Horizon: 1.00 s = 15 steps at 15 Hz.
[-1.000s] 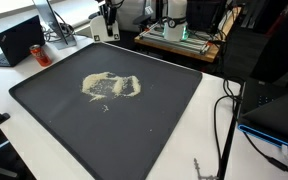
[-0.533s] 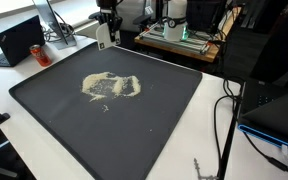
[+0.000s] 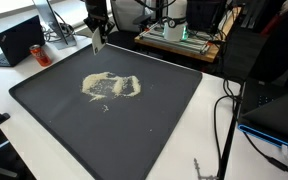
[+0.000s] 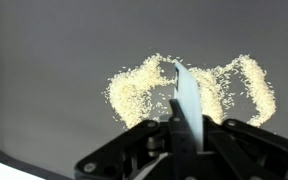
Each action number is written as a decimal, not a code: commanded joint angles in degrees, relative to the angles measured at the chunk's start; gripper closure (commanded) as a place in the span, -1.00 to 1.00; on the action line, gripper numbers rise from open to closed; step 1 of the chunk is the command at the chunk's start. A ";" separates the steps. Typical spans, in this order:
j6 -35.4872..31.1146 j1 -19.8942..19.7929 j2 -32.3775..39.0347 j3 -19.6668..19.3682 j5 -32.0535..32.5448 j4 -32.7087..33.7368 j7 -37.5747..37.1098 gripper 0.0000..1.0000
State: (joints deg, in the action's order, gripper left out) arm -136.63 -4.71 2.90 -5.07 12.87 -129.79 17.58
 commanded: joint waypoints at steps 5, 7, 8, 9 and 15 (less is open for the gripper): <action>-10.45 -3.70 5.20 -0.94 -0.29 1.07 14.73 0.93; -10.42 -3.70 5.47 -0.81 -0.28 1.07 14.40 0.93; -10.40 -3.51 5.34 -0.67 -0.28 1.08 14.22 0.93; -10.38 -3.35 5.24 -0.58 -0.28 1.08 14.13 0.93; -10.31 -6.12 10.01 0.13 -0.16 3.72 32.96 0.98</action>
State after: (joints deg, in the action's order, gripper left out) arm -147.16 -8.37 10.04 -5.95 14.67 -128.53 39.48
